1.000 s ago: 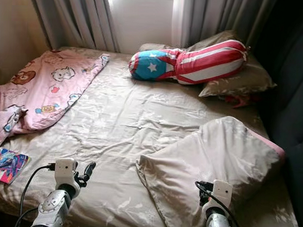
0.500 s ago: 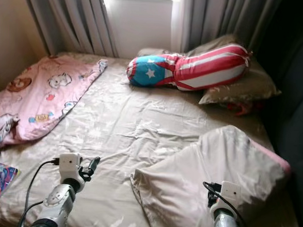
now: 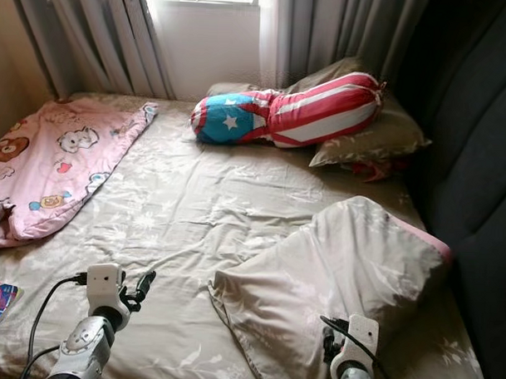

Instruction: Clean up the room

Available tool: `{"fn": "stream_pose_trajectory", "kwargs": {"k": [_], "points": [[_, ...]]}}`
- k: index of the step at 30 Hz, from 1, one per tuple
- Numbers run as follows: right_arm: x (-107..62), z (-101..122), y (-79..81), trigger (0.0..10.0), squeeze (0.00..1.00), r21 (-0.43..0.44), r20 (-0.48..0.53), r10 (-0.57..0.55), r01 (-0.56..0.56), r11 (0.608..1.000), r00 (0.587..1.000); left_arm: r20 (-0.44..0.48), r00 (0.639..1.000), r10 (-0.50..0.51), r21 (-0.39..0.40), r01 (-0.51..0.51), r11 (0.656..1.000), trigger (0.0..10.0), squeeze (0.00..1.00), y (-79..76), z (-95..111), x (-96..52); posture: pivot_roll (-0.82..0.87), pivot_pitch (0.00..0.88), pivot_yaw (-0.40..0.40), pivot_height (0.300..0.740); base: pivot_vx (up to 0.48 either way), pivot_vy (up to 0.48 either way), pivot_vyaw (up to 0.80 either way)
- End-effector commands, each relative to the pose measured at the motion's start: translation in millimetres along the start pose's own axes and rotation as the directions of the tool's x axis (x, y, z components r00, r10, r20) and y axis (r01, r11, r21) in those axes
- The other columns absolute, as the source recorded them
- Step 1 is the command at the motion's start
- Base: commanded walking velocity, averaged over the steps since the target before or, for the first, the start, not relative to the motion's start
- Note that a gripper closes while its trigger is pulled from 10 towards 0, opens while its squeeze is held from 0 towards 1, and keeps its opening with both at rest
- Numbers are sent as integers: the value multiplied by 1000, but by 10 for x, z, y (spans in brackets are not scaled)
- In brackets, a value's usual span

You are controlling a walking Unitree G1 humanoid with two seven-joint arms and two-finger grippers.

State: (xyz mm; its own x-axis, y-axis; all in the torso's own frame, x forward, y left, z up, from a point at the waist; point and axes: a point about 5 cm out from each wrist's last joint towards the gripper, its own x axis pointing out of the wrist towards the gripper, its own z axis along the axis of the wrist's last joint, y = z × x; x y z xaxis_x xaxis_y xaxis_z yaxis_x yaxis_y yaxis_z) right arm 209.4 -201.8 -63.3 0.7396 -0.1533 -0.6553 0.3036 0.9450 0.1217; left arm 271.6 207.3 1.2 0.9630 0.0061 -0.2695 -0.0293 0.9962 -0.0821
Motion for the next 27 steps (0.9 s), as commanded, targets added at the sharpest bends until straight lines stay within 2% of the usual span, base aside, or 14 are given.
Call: {"fn": "stream_pose_trajectory", "kwargs": {"k": [1,9,11,19,23,27], "points": [[27,43,54,10000,1000,56,-7,19,-18,998,1000,-9,1000,-13,14,13,1000,10000,0,5,4,3,-26,0,11,740,0,0,0],[60,89,184,10000,1000,65,-21,34,-33,997,999,19,999,-30,48,29,998,10000,0,71,54,-30,25,7,28,740,0,0,0],[89,167,239,10000,1000,78,-16,48,-46,996,999,60,997,-45,54,41,998,10000,0,53,152,-7,57,61,29,740,0,0,0],[136,319,290,10000,1000,82,5,17,-17,996,1000,125,989,-77,61,69,996,10000,0,-8,314,-7,86,172,45,740,0,0,0],[144,355,287,10000,1000,96,14,-6,5,995,1000,126,988,-86,63,79,995,10000,0,-17,305,-42,88,179,51,740,0,0,0],[144,370,295,10000,1000,125,28,-13,9,992,1000,113,990,-82,66,75,995,10000,0,18,251,-140,90,193,52,740,0,0,0]]}}
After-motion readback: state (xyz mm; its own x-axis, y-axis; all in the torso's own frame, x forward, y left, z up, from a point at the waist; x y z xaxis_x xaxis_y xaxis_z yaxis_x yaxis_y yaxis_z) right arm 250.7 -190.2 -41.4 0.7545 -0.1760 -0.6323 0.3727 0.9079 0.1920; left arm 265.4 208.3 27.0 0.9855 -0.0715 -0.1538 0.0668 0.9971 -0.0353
